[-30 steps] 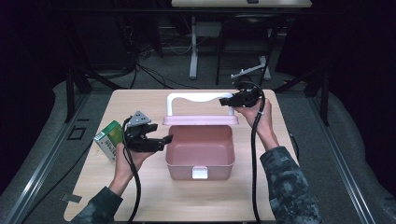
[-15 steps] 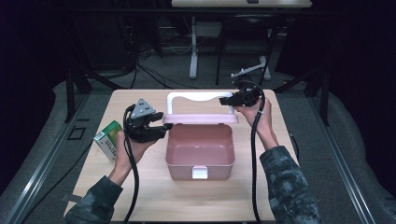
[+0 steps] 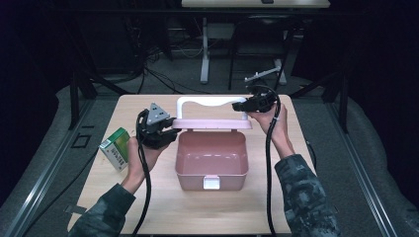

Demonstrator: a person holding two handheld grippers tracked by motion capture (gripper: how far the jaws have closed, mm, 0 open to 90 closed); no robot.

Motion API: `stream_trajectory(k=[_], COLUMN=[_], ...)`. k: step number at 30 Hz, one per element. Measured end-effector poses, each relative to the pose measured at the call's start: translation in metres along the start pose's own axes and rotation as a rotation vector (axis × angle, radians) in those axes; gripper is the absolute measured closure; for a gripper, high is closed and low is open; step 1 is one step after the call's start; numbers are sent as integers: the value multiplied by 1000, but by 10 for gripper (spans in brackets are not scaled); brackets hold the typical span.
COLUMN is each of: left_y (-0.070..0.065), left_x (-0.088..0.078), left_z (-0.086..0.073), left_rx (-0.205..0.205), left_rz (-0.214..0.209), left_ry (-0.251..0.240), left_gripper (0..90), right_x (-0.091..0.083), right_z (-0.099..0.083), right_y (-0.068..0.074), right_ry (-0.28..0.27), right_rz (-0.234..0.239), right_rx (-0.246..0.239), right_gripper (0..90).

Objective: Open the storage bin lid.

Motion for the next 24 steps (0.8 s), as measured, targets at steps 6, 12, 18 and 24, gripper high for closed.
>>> stream_trajectory(k=[6, 12, 18, 24], left_y=[1, 2, 4, 5], left_x=[1, 2, 2, 3], left_z=[0, 2, 5, 5], left_rx=[2, 4, 16, 20], left_rz=[9, 11, 22, 25], left_ry=[8, 15, 15, 19], left_gripper=[689, 701, 722, 741], right_x=[-4, -16, -32, -51], right_z=[-1, -4, -9, -17], right_y=[1, -4, -9, -12], right_ry=[-10, -31, -62, -91], right_rz=[1, -6, -10, -39], right_rx=[-1, 5, 10, 12], right_gripper=[632, 587, 527, 482])
Point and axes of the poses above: each handheld gripper's, and its own axes: x roughly forward along the jaws, z roughly out of its top, y roughly to its left, the point moved 7 cm from there along x, roughly forward along the jaws, and after that the axes turned 5 degrees about x, right-handed, at the moved point
